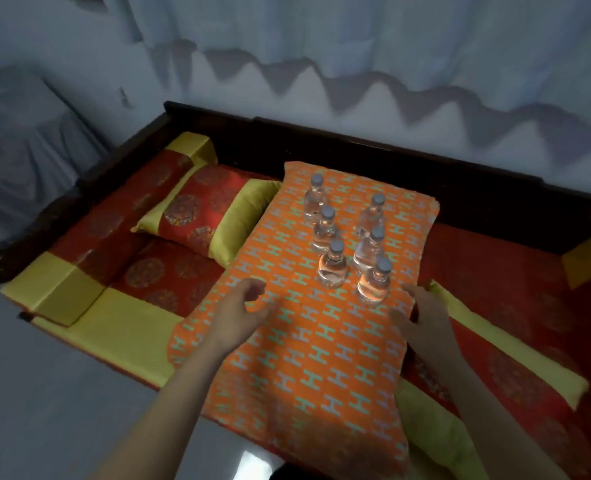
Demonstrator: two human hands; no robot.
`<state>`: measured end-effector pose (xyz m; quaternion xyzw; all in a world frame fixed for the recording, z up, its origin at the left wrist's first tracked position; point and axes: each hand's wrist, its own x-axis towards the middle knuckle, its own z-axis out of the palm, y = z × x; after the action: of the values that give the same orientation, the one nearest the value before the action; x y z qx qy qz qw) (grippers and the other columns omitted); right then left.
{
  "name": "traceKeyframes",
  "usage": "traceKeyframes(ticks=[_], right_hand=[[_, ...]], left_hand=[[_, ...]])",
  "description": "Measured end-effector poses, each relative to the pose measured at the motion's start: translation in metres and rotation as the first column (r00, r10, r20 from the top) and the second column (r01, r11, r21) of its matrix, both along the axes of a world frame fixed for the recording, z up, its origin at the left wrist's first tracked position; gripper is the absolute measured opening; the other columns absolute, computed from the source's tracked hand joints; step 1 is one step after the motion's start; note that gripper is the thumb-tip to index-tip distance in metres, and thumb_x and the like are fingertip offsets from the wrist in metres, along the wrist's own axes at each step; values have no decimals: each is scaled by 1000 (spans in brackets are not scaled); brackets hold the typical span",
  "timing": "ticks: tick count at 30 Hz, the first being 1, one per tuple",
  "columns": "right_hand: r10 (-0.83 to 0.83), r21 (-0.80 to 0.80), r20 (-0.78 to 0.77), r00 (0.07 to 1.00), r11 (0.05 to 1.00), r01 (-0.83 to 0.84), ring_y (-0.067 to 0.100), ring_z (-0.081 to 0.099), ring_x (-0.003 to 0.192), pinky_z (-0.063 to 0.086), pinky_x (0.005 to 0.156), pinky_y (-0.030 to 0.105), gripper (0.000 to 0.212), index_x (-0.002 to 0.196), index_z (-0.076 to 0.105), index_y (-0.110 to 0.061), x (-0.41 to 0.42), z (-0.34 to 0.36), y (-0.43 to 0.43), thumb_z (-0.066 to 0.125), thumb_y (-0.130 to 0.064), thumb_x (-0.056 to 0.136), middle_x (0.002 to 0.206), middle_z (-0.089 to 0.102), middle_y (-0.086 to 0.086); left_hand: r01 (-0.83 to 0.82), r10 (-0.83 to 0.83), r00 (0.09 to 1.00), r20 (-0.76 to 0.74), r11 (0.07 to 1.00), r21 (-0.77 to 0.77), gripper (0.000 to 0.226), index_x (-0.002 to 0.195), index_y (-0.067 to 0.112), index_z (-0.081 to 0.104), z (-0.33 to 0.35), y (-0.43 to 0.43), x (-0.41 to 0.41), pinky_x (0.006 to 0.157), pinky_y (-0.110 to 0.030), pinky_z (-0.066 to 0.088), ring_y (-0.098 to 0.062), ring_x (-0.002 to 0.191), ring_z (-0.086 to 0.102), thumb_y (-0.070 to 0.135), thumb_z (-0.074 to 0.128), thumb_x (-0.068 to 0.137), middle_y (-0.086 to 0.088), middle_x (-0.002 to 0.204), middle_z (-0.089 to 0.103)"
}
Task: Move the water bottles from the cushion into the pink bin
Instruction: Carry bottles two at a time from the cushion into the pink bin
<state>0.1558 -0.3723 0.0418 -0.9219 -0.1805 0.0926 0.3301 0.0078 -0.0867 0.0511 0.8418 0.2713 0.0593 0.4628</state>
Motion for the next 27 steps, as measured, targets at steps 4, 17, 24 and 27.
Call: traceKeyframes(ticks=[4, 17, 24, 27], right_hand=[[-112, 20, -138, 984, 993, 116, 35, 55, 115, 44, 95, 53, 66, 130, 51, -7, 24, -26, 21, 71, -32, 73, 126, 58, 15], [-313, -12, -184, 932, 949, 316, 26, 54, 118, 47, 90, 44, 84, 134, 40, -28, 57, -72, 65, 73, -57, 63, 130, 56, 0], [-376, 23, -197, 906, 922, 387, 18, 53, 121, 47, 96, 39, 92, 142, 34, -24, 65, -84, 85, 77, -51, 65, 131, 56, -2], [-399, 28, -198, 895, 911, 412, 16, 56, 112, 45, 87, 33, 79, 135, 40, -19, 65, -89, 87, 80, -36, 69, 122, 58, -3]], left_hand=[[75, -76, 997, -7, 991, -107, 70, 119, 12, 56, -20, 12, 52, 84, -26, 42, -18, 104, 58, 43, 73, 59, 0, 107, 61], [446, -447, 894, 19, 885, -132, 101, 139, 18, 38, -86, 5, 193, 100, -32, 38, -13, 118, 47, 33, 90, 53, 6, 131, 48], [481, -496, 867, -37, 855, -194, 95, 138, 17, 40, -102, 6, 206, 103, -38, 41, -20, 123, 50, 23, 88, 56, -1, 134, 53], [492, -506, 862, -29, 849, -194, 75, 130, 23, 45, -100, 5, 209, 91, -35, 49, -19, 113, 57, 18, 82, 65, 8, 120, 58]])
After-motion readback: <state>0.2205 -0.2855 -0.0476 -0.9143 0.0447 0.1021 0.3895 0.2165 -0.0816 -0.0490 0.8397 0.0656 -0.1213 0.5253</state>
